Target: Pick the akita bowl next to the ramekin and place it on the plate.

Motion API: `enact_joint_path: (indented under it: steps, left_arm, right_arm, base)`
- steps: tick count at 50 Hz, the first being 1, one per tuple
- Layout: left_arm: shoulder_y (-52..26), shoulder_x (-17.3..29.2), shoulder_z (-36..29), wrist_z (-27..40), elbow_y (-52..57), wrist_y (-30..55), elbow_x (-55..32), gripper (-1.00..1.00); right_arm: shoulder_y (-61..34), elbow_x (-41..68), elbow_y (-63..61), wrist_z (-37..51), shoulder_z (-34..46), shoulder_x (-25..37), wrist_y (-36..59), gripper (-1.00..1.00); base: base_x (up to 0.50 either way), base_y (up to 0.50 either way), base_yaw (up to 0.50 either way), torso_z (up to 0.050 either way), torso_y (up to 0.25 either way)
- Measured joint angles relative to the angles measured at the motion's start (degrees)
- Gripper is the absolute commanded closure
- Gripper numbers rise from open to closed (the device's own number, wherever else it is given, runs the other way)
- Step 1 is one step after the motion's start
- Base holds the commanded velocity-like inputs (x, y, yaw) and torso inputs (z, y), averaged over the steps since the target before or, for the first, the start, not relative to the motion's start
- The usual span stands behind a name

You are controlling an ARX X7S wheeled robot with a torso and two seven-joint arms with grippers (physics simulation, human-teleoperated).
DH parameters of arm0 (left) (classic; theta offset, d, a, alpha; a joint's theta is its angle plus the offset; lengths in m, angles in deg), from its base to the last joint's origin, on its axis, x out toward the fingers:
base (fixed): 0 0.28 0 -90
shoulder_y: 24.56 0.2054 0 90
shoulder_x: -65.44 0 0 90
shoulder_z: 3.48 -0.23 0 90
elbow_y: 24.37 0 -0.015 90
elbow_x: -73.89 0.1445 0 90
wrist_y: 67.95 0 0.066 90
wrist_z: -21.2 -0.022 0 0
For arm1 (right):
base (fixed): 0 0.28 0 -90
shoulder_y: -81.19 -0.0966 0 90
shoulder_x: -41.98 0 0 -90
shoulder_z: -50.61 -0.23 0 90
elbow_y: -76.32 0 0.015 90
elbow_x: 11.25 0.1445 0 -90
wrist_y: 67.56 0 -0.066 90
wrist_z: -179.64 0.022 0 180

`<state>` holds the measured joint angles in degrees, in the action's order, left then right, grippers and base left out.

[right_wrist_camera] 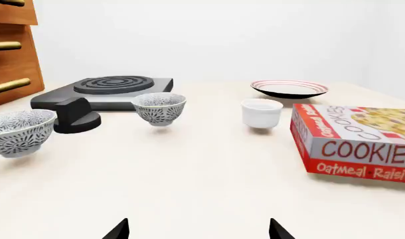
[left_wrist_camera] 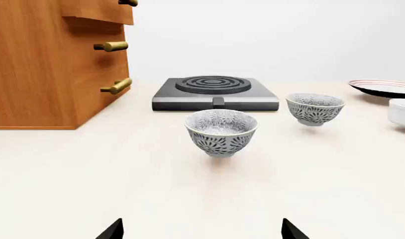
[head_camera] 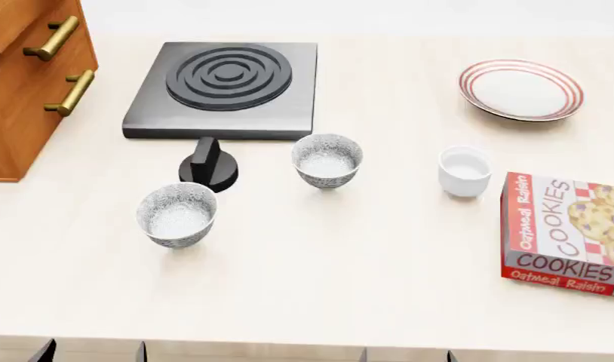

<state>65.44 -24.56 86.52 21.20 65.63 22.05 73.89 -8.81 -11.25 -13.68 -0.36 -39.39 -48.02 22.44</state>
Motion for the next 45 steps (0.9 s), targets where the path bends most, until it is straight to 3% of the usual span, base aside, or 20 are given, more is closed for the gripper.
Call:
enact_joint_path:
  steps: [30,45]
  left_arm:
    - [0.08,2.83,-2.99,3.26,0.86,-0.21,-3.17,-1.0]
    - [-0.87,6.06,-2.76,5.95,12.27,10.07,-6.61,-1.0]
  right_arm:
    - [-0.48,1.14,-0.12,5.56,3.14,2.71,0.35,-1.0]
    - [0.28,0.55,-17.85,8.66,4.78,4.95,15.19,-1.0]
  base:
    - [0.0,0.0,0.0,0.0,0.0]
    - [0.0,0.0,0.0,0.0,0.0]
